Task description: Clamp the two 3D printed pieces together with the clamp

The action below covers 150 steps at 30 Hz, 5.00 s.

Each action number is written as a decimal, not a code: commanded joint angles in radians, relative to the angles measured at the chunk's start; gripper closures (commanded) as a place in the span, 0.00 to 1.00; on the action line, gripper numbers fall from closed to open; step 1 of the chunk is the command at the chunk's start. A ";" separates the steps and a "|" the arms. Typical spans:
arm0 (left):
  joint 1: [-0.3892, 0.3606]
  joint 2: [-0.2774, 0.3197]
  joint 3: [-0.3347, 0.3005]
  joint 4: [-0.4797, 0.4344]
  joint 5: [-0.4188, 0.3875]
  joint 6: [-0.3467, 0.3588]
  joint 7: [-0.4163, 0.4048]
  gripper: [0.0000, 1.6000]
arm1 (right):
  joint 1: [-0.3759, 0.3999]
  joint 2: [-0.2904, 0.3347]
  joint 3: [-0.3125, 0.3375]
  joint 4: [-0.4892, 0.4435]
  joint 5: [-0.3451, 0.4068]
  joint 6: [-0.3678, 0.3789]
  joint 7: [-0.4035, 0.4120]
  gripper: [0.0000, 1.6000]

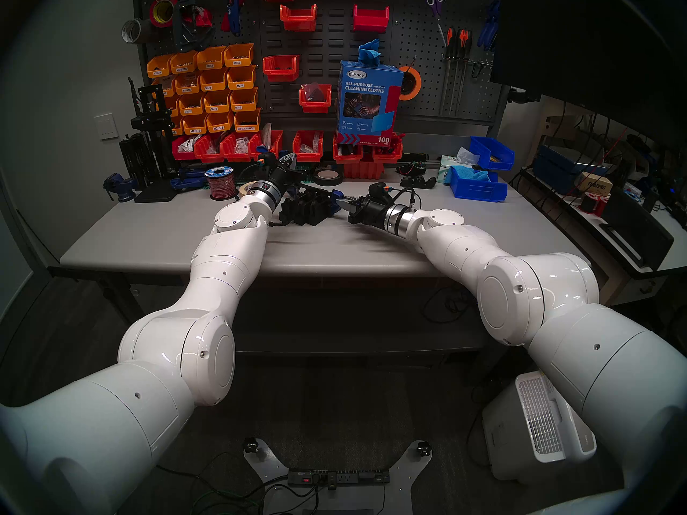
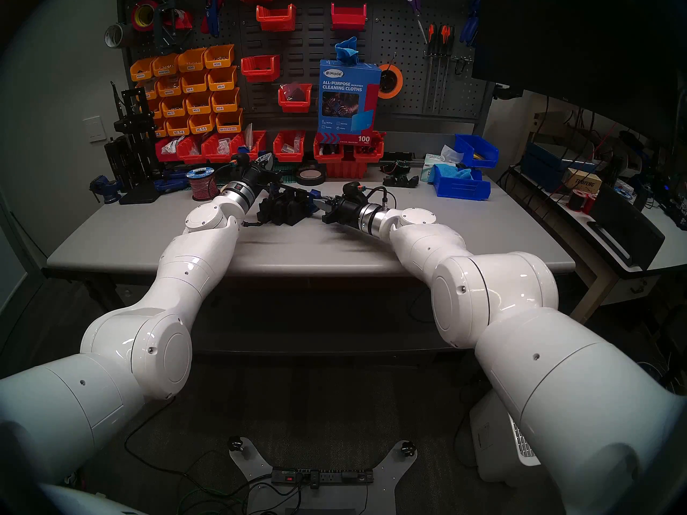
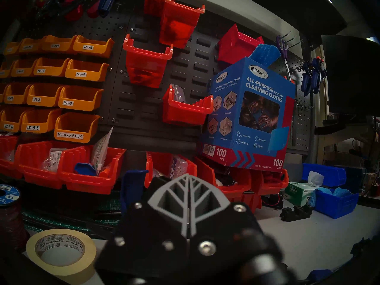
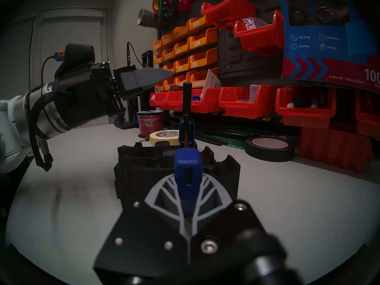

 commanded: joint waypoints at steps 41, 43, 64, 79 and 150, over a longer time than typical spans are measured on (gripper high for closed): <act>0.025 0.004 -0.037 -0.279 -0.008 -0.008 0.040 0.50 | 0.044 -0.005 0.003 -0.030 0.003 -0.003 0.002 1.00; 0.029 0.006 -0.041 -0.293 -0.008 -0.011 0.043 0.47 | 0.044 -0.005 0.003 -0.030 0.003 -0.003 0.002 1.00; 0.233 0.040 -0.094 -0.523 0.014 0.007 0.132 0.00 | 0.044 -0.005 0.003 -0.030 0.003 -0.003 0.002 1.00; 0.361 0.010 -0.098 -0.685 0.033 0.043 0.179 0.00 | 0.045 -0.005 0.003 -0.031 0.003 -0.003 0.002 1.00; 0.407 0.055 -0.147 -0.937 0.059 0.301 0.313 0.00 | 0.135 0.083 0.003 -0.064 -0.007 -0.008 -0.005 0.00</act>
